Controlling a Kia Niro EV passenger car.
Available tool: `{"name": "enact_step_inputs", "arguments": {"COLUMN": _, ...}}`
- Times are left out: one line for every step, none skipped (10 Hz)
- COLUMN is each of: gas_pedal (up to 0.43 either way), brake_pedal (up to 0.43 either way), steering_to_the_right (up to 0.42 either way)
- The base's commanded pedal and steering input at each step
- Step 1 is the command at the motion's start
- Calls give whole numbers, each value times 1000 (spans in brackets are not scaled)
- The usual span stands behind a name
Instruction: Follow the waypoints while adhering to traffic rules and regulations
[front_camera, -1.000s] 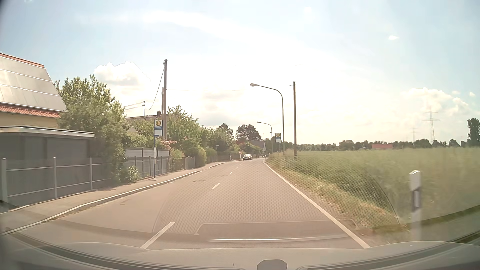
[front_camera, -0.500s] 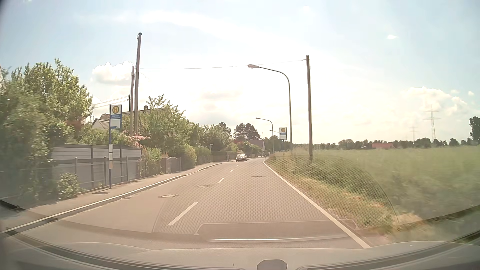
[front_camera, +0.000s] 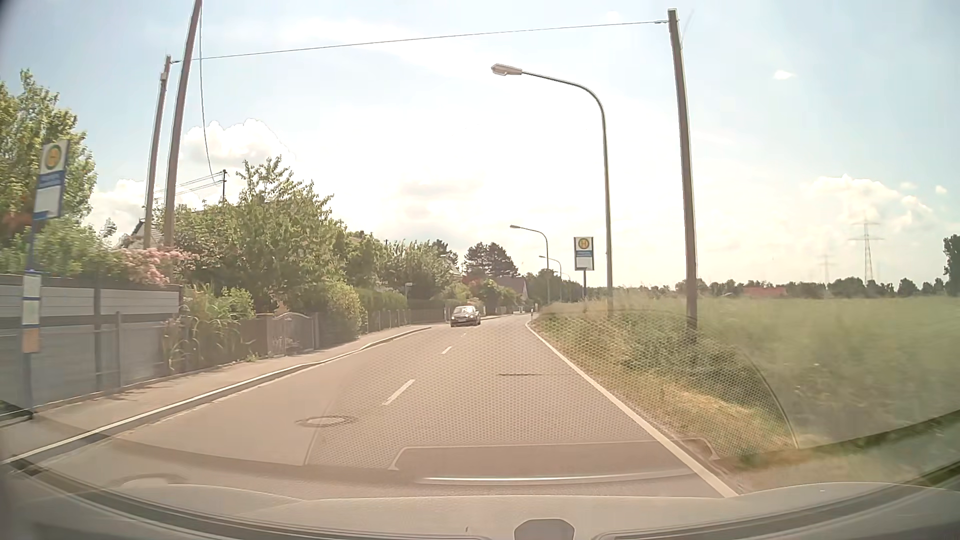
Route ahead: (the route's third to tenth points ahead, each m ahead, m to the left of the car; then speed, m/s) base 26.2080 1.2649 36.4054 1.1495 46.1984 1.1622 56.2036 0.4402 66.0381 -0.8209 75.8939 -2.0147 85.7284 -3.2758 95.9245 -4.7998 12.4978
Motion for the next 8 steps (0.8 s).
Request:
{"name": "enact_step_inputs", "arguments": {"gas_pedal": 138, "brake_pedal": 0, "steering_to_the_right": -1}}
{"name": "enact_step_inputs", "arguments": {"gas_pedal": 138, "brake_pedal": 0, "steering_to_the_right": -2}}
{"name": "enact_step_inputs", "arguments": {"gas_pedal": 138, "brake_pedal": 0, "steering_to_the_right": -2}}
{"name": "enact_step_inputs", "arguments": {"gas_pedal": 138, "brake_pedal": 0, "steering_to_the_right": -2}}
{"name": "enact_step_inputs", "arguments": {"gas_pedal": 138, "brake_pedal": 0, "steering_to_the_right": -4}}
{"name": "enact_step_inputs", "arguments": {"gas_pedal": 138, "brake_pedal": 0, "steering_to_the_right": -6}}
{"name": "enact_step_inputs", "arguments": {"gas_pedal": 138, "brake_pedal": 0, "steering_to_the_right": -6}}
{"name": "enact_step_inputs", "arguments": {"gas_pedal": 130, "brake_pedal": 0, "steering_to_the_right": -7}}
